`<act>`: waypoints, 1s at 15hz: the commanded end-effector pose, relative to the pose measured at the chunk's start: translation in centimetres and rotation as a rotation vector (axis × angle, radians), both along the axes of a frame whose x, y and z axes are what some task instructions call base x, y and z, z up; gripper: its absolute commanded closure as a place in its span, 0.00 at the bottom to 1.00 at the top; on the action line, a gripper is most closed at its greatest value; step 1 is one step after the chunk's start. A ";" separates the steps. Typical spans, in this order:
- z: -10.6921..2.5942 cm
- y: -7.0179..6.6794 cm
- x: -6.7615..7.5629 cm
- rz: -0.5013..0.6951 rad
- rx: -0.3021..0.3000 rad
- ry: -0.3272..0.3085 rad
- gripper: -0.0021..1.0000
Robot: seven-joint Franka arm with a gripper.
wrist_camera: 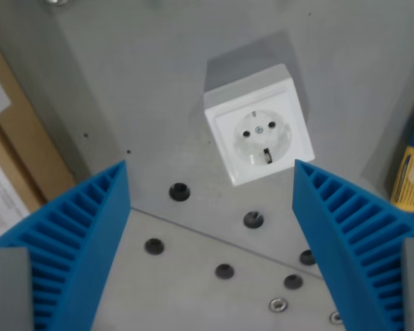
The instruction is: Move above the white socket
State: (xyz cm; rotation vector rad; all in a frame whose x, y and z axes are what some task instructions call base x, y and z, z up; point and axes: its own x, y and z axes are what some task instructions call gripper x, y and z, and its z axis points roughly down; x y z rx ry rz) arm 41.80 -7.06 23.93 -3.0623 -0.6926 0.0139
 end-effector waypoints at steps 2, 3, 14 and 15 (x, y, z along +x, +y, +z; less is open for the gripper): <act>-1.9 -1.3 0.0 0.231 0.053 -0.106 0.00; -2.2 -1.5 0.0 0.237 0.057 -0.108 0.00; -5.2 -3.2 -0.4 0.330 0.075 -0.151 0.00; -5.4 -3.3 -0.4 0.335 0.077 -0.151 0.00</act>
